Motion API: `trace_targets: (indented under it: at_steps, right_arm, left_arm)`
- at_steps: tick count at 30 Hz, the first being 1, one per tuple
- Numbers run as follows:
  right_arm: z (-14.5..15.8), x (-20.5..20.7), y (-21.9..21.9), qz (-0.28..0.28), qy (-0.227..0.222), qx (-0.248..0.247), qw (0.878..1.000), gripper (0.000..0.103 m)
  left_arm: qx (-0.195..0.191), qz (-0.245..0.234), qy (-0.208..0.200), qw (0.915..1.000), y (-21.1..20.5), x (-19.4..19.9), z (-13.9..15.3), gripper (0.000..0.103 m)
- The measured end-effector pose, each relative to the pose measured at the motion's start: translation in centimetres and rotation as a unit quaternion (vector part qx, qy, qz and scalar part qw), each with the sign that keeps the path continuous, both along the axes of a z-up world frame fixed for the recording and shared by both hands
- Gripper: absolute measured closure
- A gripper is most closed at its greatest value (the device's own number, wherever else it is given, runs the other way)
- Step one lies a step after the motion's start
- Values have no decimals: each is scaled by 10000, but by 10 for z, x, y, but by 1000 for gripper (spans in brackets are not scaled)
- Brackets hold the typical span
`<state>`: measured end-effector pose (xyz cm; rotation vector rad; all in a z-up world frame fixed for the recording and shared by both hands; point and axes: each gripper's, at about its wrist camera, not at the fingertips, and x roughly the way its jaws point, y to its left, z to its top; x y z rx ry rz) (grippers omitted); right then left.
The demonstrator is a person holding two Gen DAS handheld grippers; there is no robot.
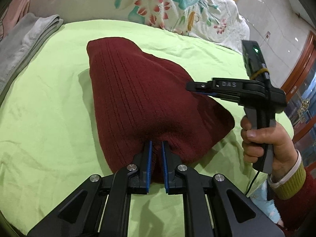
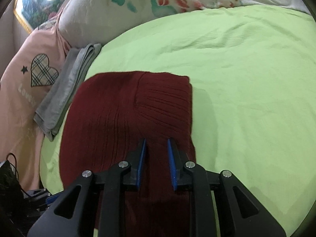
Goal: Fold large clothes
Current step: 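Pinch the sweater edge with the left gripper and square the bundle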
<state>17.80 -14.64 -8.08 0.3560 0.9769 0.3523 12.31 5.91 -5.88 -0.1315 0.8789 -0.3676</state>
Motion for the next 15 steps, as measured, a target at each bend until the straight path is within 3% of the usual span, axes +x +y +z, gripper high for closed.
trace_targets:
  at_steps: [7,15]
  right_arm:
    - [19,-31,-7,60,-160,194,9997,79]
    - [17,-41,11,275,-184,70,9994,78]
  left_arm:
    - [-121,329,-313,9989,10,-12,31,92]
    - [-302,714,-257,9967,19,37,36,93]
